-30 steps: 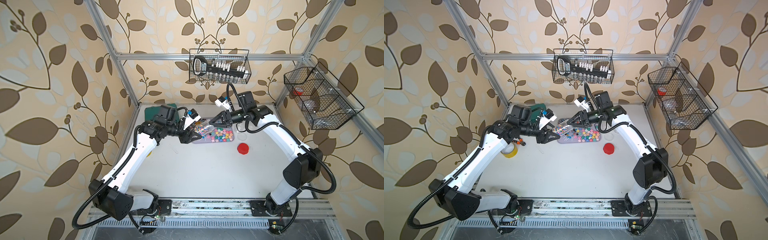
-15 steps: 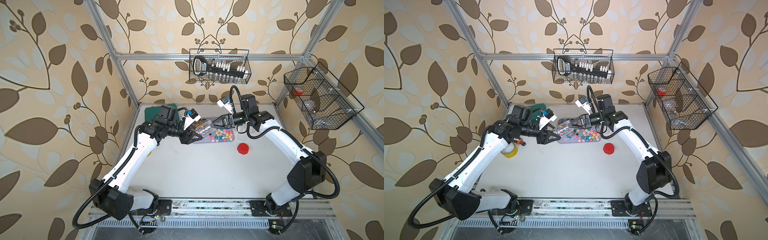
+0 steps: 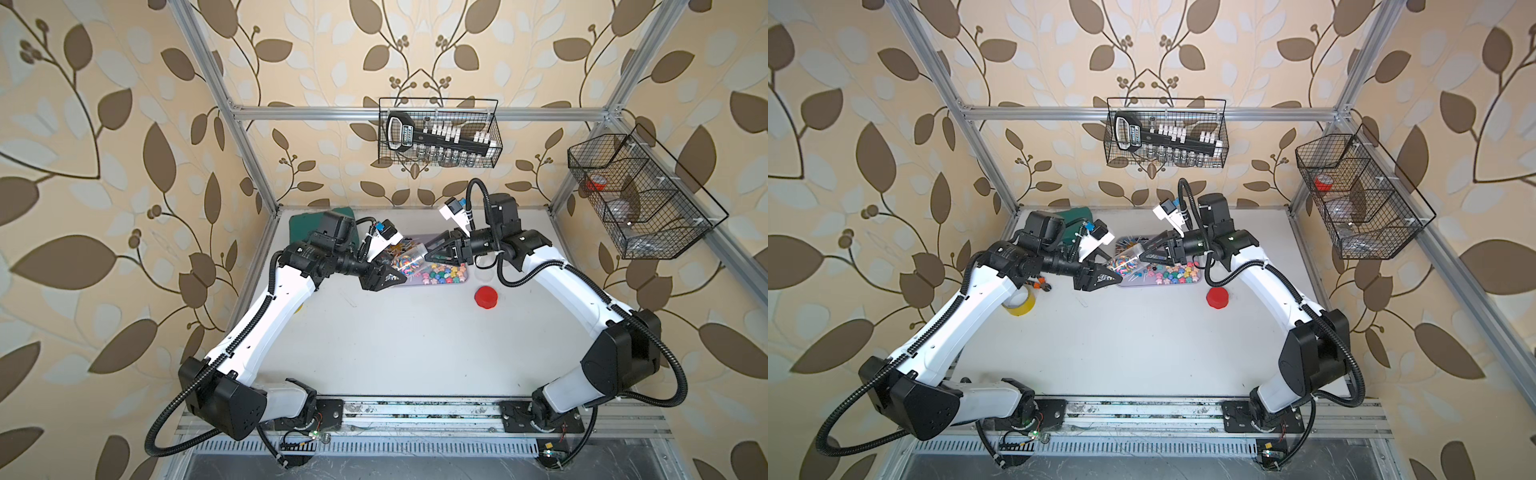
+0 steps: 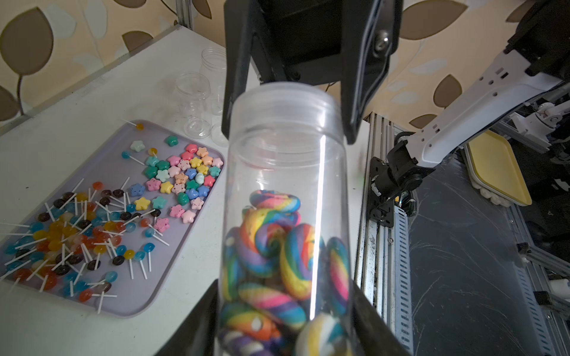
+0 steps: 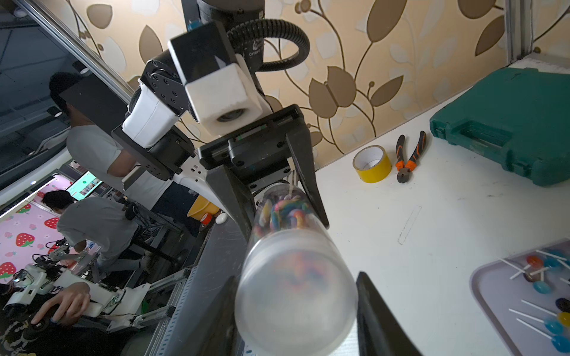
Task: Pour the candies out of the jar
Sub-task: Unscrew the lid from the jar.
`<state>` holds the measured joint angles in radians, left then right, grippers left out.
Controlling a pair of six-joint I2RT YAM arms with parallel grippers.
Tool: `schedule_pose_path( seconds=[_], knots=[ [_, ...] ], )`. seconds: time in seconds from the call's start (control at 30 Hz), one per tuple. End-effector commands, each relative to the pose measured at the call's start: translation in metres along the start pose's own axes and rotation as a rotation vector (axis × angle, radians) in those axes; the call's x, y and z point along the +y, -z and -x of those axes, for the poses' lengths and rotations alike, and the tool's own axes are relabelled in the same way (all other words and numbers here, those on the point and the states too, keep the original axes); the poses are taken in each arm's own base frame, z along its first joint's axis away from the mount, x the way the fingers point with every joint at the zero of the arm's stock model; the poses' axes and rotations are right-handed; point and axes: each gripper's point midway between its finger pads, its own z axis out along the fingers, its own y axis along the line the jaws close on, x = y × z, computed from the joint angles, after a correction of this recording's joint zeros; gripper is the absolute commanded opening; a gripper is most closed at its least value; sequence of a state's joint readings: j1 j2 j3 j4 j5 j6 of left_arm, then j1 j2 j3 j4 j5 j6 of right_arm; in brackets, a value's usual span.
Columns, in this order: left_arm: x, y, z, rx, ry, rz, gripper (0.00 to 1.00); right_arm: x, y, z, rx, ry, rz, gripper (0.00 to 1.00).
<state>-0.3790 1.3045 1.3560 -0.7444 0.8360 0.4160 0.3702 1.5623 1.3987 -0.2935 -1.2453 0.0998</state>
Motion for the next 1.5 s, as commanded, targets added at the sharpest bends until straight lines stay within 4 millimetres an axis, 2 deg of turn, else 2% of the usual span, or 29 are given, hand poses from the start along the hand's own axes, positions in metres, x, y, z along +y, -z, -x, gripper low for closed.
schedule_pose_path(
  seconds=[0.0,0.1,0.23,0.33,0.53,0.77,0.9,0.93,1.03,1.07,1.17,1.3,1.47],
  knots=[
    [-0.010,0.009,0.036,-0.122,-0.114,-0.023,0.30,0.009,-0.004,-0.004,0.007,0.052,0.015,0.38],
    [-0.010,0.009,0.034,-0.120,-0.114,-0.023,0.30,0.006,-0.002,-0.001,0.001,0.040,0.002,0.39],
    [-0.010,0.009,0.032,-0.115,-0.112,-0.023,0.30,0.004,-0.001,0.000,-0.004,0.024,-0.011,0.54],
    [-0.010,0.008,0.030,-0.110,-0.110,-0.023,0.30,0.003,0.004,0.003,-0.014,0.019,-0.018,0.57],
    [-0.010,0.008,0.026,-0.103,-0.109,-0.019,0.30,0.002,0.020,0.013,-0.047,0.013,-0.048,0.74],
    [-0.005,0.007,0.021,-0.082,-0.117,0.012,0.29,-0.006,0.042,0.030,-0.107,-0.062,-0.141,0.79],
    [0.001,0.008,0.020,-0.063,-0.136,0.050,0.30,-0.011,0.050,0.044,-0.130,-0.209,-0.199,0.84],
    [0.003,0.009,0.021,-0.062,-0.140,0.061,0.30,-0.015,0.049,0.043,-0.120,-0.278,-0.201,0.86],
    [0.009,0.011,0.025,-0.054,-0.151,0.103,0.29,-0.031,0.047,0.029,-0.053,-0.518,-0.195,0.86],
    [0.011,0.012,0.026,-0.049,-0.154,0.117,0.29,-0.033,0.045,0.026,-0.031,-0.548,-0.197,0.85],
    [0.014,0.016,0.029,-0.038,-0.184,0.153,0.29,-0.030,0.039,0.023,-0.003,-0.592,-0.183,0.85],
    [0.019,0.018,0.023,-0.002,-0.244,0.213,0.29,-0.032,0.031,0.015,0.025,-0.644,-0.174,0.85],
    [0.019,0.018,0.019,0.015,-0.280,0.229,0.29,-0.032,0.012,0.007,0.069,-0.661,-0.162,0.85]
  ],
)
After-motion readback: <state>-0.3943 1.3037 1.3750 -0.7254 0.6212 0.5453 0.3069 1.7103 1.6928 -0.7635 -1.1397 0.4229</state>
